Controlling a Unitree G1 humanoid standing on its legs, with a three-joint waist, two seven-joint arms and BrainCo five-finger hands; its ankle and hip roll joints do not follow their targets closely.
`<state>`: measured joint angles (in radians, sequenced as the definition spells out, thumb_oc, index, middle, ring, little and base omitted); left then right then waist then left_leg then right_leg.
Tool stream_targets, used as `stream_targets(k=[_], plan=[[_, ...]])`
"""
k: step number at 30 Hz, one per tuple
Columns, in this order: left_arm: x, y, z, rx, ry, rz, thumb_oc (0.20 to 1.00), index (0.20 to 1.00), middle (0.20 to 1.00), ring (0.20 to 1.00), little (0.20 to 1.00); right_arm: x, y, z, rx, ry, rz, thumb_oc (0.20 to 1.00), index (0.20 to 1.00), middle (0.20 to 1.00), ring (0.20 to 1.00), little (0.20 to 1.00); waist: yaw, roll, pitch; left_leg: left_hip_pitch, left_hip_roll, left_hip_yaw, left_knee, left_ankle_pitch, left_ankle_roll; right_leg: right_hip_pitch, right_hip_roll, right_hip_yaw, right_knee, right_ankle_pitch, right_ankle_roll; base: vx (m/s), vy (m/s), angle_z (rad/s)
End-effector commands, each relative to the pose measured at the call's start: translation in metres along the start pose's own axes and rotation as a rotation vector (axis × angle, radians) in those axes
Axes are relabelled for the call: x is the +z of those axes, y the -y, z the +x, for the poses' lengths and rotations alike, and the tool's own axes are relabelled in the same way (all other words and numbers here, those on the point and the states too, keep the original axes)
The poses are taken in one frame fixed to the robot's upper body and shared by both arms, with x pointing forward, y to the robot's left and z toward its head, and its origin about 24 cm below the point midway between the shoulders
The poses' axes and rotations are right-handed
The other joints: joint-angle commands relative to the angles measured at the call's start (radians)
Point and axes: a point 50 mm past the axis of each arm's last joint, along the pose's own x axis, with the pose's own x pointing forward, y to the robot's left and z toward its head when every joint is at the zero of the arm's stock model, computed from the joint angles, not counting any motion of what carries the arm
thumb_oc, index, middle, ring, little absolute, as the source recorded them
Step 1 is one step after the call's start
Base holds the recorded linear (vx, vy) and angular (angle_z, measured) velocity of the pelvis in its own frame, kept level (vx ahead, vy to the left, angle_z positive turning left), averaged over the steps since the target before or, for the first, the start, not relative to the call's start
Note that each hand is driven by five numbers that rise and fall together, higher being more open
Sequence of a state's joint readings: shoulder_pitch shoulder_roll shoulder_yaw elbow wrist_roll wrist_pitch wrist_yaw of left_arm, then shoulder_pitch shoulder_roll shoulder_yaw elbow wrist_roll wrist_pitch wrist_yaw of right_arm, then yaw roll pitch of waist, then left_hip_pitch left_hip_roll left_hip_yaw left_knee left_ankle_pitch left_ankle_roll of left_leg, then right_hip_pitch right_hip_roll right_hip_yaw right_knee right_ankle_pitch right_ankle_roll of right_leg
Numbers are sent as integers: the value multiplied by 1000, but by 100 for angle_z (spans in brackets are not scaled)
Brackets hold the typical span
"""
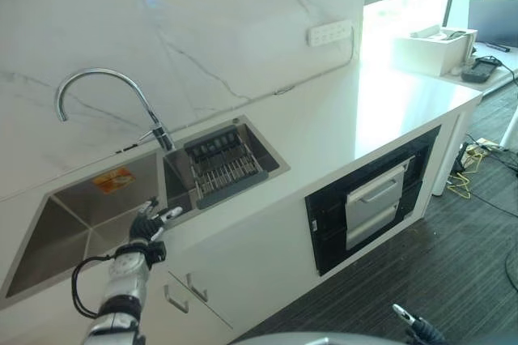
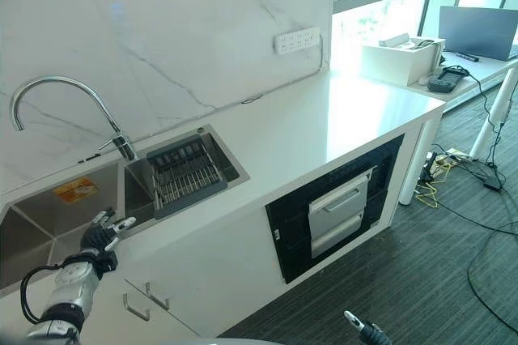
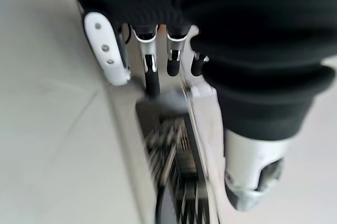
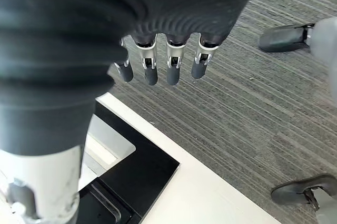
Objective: Place the dishes in the dishwasher.
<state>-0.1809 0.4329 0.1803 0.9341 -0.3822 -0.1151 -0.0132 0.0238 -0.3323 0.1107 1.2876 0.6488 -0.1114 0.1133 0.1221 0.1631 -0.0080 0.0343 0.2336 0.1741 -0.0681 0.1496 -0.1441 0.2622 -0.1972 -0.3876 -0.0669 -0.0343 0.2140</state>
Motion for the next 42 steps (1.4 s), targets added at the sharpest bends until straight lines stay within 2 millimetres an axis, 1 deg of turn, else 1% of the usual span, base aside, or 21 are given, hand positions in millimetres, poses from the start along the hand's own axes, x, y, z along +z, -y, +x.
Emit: stream_targets(k=[1,2,4,6,8,13,14,16,18,19,20,22,23,25,29,32,34,37,39,40,42], plan=[[-230,-20,-183,329,-1326,-158,1000,1000,1000,1000,1000,19,-51,10,96,50,77,1000,1000,1000,1000,1000,-15,-139,93,68,36,-6,-6,-49,-33,-95,-14,-3,71,29,-66,29,-49,3],[-228,-24,-177,375,-1247,-127,1000,1000,1000,1000,1000,18,-52,10,93,52,87,1000,1000,1000,1000,1000,-8,-140,93,62,35,-13,-5,-47,-35,-95,-13,-6,72,27,-69,24,-34,2],[-225,-26,-170,343,-1192,-54,1000,1000,1000,1000,1000,19,-54,10,95,58,95,1000,1000,1000,1000,1000,-2,-141,94,56,34,-22,-4,-45,-36,-96,-10,-9,73,25,-72,12,-17,1],[-222,-19,-163,327,-1146,-21,1000,1000,1000,1000,1000,22,-57,10,104,64,98,1000,1000,1000,1000,1000,3,-143,94,50,30,-35,-1,-46,-34,-99,-9,-8,76,23,-74,7,-14,2],[-218,-16,-153,331,-1050,16,1000,1000,1000,1000,1000,22,-60,10,119,64,93,1000,1000,1000,1000,1000,10,-144,98,49,22,-51,7,-52,-31,-100,-11,-6,85,17,-77,17,-31,5],[-207,-21,-141,439,-886,-23,1000,1000,1000,1000,1000,25,-67,11,143,63,64,1000,1000,1000,1000,1000,45,-138,122,20,12,-96,54,-56,-25,-109,-5,-13,148,-20,-101,-30,-28,11],[-199,-25,-133,512,-772,-39,1000,1000,1000,1000,1000,31,-70,12,133,67,69,1000,1000,1000,1000,1000,85,-132,139,5,5,-141,56,-45,-28,-101,5,-45,187,-55,-122,-124,-87,43],[-191,-31,-128,571,-654,-95,1000,1000,1000,1000,1000,37,-73,13,126,78,98,1000,1000,1000,1000,1000,133,-126,151,-27,-11,-198,71,-32,-34,-90,17,-80,211,-79,-144,-109,-60,106],[-187,-36,-128,556,-591,-99,1000,1000,1000,1000,1000,43,-75,13,124,98,125,1000,1000,1000,1000,1000,174,-119,162,-55,-25,-246,89,-8,-37,-83,21,-105,227,-91,-156,-101,7,162],[-187,-37,-129,552,-571,-103,1000,1000,1000,1000,1000,44,-76,13,125,103,130,1000,1000,1000,1000,1000,182,-117,165,-63,-29,-259,94,-1,-38,-82,22,-112,233,-95,-158,-146,44,105],[-181,-39,-126,508,-502,-81,1000,1000,1000,1000,1000,50,-78,13,126,117,145,1000,1000,1000,1000,1000,211,-108,172,-85,-40,-289,106,18,-38,-80,24,-124,256,-112,-165,-145,44,64],[-170,-36,-116,444,-418,-74,1000,1000,1000,1000,1000,53,-79,13,125,131,163,1000,1000,1000,1000,1000,237,-102,178,-112,-55,-317,114,36,-34,-78,26,-138,281,-129,-171,-107,-18,70],[-161,-34,-109,419,-361,-80,1000,1000,1000,1000,1000,52,-79,13,129,132,170,1000,1000,1000,1000,1000,251,-108,182,-111,-61,-332,112,19,-41,-66,28,-128,297,-170,-172,-39,-100,84],[-140,-29,-92,371,-250,-129,1000,1000,1000,1000,1000,52,-79,13,129,131,184,1000,1000,1000,1000,1000,278,-104,184,-131,-74,-353,114,32,-40,-58,28,-147,313,-185,-178,-58,-91,109],[-97,-11,-64,279,-41,-179,1000,1000,1000,1000,1000,51,-80,14,140,119,202,1000,1000,1000,1000,1000,332,-106,174,-159,-86,-387,107,82,-44,-34,56,-176,310,-204,-197,-40,-103,93],[-75,1,-51,236,45,-171,1000,1000,1000,1000,1000,49,-87,13,164,109,217,1000,1000,1000,1000,1000,359,-116,163,-167,-85,-393,101,105,-46,-16,79,-201,314,-220,-216,24,-123,55],[-74,1,-50,230,52,-150,1000,1000,1000,1000,1000,45,-93,12,203,106,195,1000,1000,1000,1000,1000,359,-121,152,-169,-74,-388,104,127,-53,7,95,-210,316,-240,-233,81,-75,25],[-84,-3,-54,233,7,-112,1000,1000,1000,1000,1000,42,-95,12,234,100,166,1000,1000,1000,1000,1000,345,-120,145,-159,-60,-376,107,128,-56,22,97,-207,324,-255,-242,56,11,-17],[-97,-6,-60,232,-45,-88,1000,1000,1000,1000,1000,42,-95,12,243,96,144,1000,1000,1000,1000,1000,332,-117,143,-154,-55,-366,112,119,-56,24,96,-197,327,-263,-246,74,70,-28],[-109,-6,-67,213,-100,-77,1000,1000,1000,1000,1000,42,-94,12,244,90,130,1000,1000,1000,1000,1000,319,-116,143,-155,-51,-353,118,110,-56,21,92,-187,324,-264,-245,72,95,-25],[-123,-2,-73,158,-169,-49,1000,1000,1000,1000,1000,42,-92,12,240,79,105,1000,1000,1000,1000,1000,300,-112,143,-154,-47,-334,119,96,-55,13,87,-174,321,-263,-241,53,88,-27]])
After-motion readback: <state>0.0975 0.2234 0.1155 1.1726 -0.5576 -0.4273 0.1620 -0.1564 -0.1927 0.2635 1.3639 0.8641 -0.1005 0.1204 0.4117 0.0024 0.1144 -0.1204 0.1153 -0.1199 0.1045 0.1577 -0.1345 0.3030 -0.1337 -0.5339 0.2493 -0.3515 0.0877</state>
